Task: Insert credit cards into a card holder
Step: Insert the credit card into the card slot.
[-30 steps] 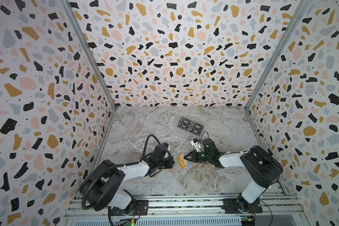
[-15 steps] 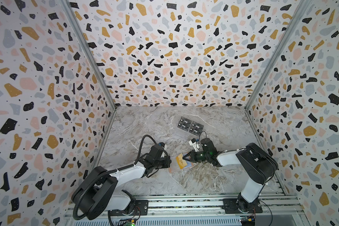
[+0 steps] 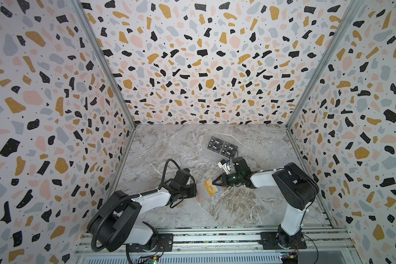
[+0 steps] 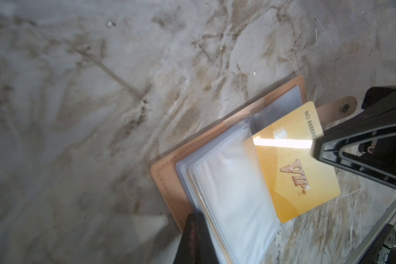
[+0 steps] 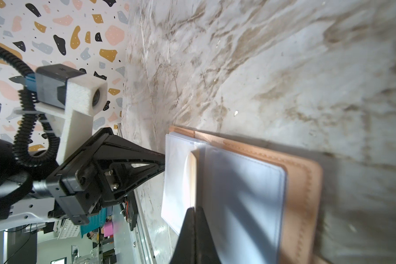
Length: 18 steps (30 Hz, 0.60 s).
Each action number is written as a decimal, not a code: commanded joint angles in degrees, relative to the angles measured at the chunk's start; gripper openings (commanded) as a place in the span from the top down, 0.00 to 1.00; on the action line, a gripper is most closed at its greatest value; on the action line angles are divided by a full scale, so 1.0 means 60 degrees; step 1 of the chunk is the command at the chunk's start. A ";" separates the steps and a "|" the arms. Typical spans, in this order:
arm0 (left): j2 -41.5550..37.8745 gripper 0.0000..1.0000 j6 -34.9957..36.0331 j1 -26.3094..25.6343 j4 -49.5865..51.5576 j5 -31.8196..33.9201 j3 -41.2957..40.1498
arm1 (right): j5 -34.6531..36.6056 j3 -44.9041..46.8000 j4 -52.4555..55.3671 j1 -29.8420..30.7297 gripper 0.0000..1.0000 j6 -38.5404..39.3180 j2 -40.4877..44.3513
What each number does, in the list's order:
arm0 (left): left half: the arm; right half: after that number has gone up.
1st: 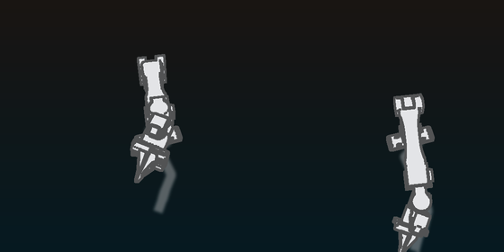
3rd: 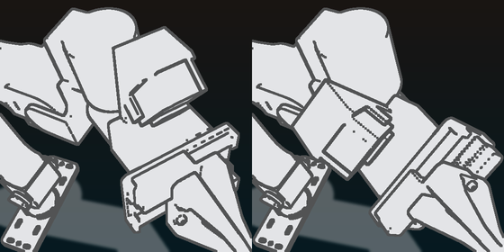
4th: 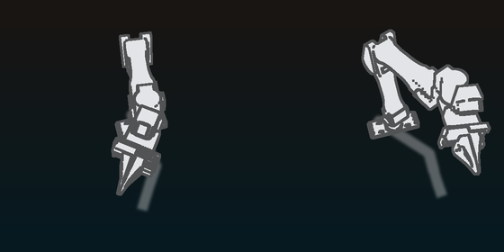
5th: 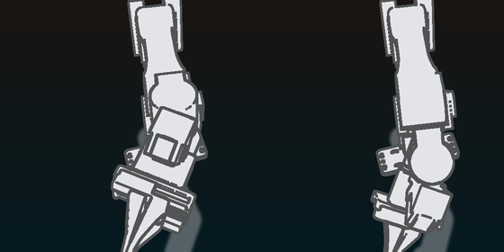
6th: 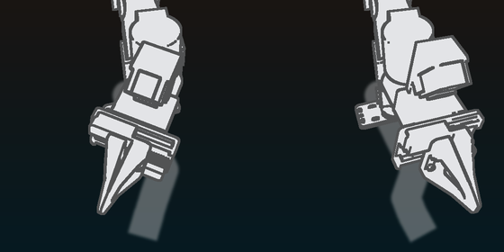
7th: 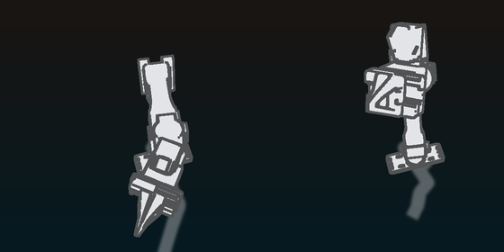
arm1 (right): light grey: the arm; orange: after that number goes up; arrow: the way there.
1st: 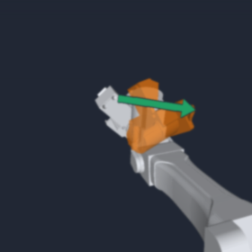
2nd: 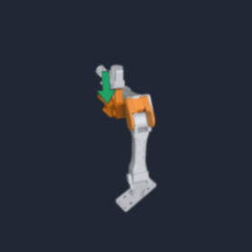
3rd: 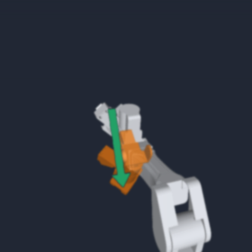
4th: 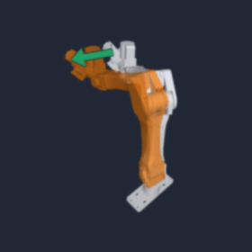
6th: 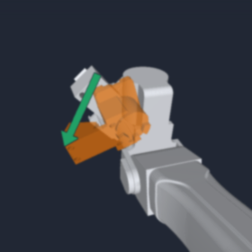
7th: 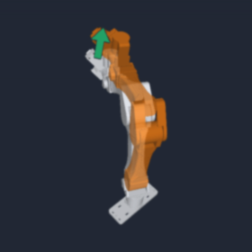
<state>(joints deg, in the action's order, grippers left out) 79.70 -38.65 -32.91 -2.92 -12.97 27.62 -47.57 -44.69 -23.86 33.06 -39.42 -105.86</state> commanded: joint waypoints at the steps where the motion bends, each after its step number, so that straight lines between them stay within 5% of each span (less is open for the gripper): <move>1: 0.0280 1.00 -0.0047 0.0064 0.0136 0.0077 -0.0040 | -0.0515 -0.0235 0.0422 -0.0127 1.00 0.0299 -0.0189; 18: 0.1089 1.00 0.1008 0.0284 0.0693 -0.0046 0.0606 | -0.1290 -0.0360 0.0075 -0.0367 1.00 0.0112 -0.0410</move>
<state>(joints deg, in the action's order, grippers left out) 84.27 -34.54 -31.55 -2.59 -14.41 31.59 -54.02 -45.43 -23.57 31.11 -39.11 -107.96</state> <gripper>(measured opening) 0.049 0.042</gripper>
